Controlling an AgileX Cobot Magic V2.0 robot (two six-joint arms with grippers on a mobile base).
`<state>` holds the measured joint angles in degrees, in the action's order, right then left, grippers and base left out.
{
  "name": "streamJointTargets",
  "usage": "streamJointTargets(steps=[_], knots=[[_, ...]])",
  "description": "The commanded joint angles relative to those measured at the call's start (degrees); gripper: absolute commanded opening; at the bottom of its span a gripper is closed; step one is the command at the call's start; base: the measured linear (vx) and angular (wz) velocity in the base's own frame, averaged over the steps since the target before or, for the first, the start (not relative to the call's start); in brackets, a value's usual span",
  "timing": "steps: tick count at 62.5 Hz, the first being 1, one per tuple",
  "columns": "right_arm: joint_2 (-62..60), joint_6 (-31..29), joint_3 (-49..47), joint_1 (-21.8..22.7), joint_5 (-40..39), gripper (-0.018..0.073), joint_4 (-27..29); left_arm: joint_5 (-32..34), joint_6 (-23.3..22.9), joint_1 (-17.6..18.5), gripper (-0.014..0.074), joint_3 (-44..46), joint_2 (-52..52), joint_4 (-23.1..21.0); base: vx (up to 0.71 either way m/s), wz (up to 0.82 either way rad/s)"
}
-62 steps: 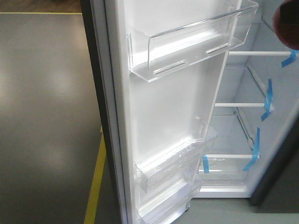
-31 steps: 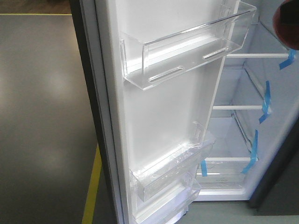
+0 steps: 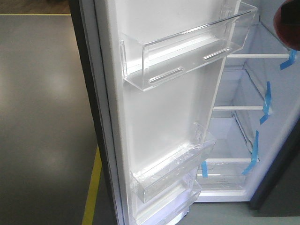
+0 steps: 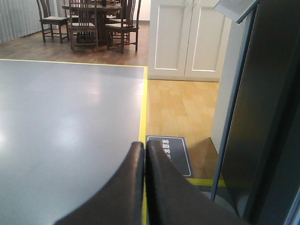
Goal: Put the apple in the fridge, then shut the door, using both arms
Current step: 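Move the right gripper with the apple above the upper door shelf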
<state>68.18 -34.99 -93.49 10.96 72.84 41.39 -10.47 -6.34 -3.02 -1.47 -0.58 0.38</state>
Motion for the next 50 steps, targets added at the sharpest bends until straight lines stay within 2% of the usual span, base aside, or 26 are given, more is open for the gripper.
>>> streamJointTargets(steps=[1,50], knots=[[-1.1,-0.7,-1.6,0.3,-3.1,0.0069,2.8,4.1,-0.5,0.2,-0.0006,-1.6,-0.9,-0.4,0.00,0.00],[-1.1,-0.7,-1.6,0.3,-3.7,0.0069,2.9,4.1,-0.5,0.2,-0.0006,-1.6,-0.9,-0.4,0.00,0.00]])
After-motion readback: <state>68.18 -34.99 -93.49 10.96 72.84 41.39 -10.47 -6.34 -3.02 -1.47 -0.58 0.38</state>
